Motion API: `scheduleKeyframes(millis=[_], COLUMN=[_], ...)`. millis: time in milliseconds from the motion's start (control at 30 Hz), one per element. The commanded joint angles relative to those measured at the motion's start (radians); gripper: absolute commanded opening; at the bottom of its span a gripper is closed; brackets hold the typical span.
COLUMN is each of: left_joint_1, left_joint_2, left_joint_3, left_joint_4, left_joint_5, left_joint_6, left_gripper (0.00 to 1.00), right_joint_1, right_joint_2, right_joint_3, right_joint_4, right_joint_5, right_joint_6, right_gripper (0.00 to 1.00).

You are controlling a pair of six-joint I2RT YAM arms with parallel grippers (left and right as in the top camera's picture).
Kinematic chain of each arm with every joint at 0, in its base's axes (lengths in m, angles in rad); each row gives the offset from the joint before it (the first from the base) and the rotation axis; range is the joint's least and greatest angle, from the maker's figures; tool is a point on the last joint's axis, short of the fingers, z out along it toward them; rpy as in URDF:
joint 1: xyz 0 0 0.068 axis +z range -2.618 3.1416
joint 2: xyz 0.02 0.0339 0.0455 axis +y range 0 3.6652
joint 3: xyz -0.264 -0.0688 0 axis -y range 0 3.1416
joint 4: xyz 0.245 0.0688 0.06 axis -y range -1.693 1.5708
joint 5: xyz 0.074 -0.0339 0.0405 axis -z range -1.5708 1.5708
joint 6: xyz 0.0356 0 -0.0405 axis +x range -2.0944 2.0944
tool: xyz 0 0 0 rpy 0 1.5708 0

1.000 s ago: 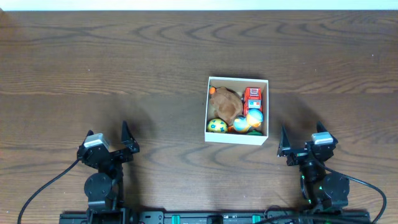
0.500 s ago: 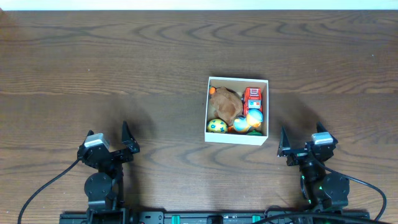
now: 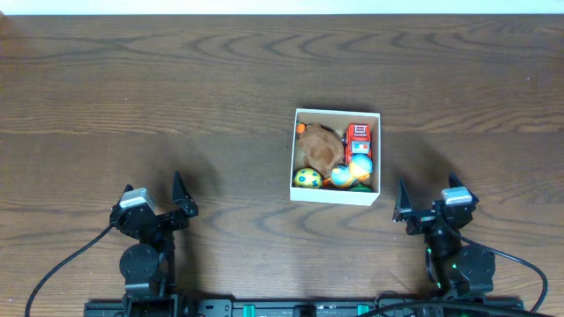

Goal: Pack container

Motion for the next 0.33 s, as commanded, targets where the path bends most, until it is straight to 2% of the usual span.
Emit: scheduleKeyframes(millis=[0, 300], left_joint_1=[0.002, 0.002], left_joint_2=[0.002, 0.002], left_joint_3=[-0.021, -0.021], left_joint_4=[-0.039, -0.039], left_joint_5=[-0.005, -0.005], left_joint_6=[-0.001, -0.001], left_gripper=[0.98, 0.98], right_joint_1=[-0.008, -0.008], right_joint_2=[-0.006, -0.006], right_joint_3=[-0.001, -0.001], right_joint_4=[-0.004, -0.004], right_joint_5=[-0.006, -0.006], right_joint_6=[-0.014, -0.014], right_gripper=[0.99, 0.99])
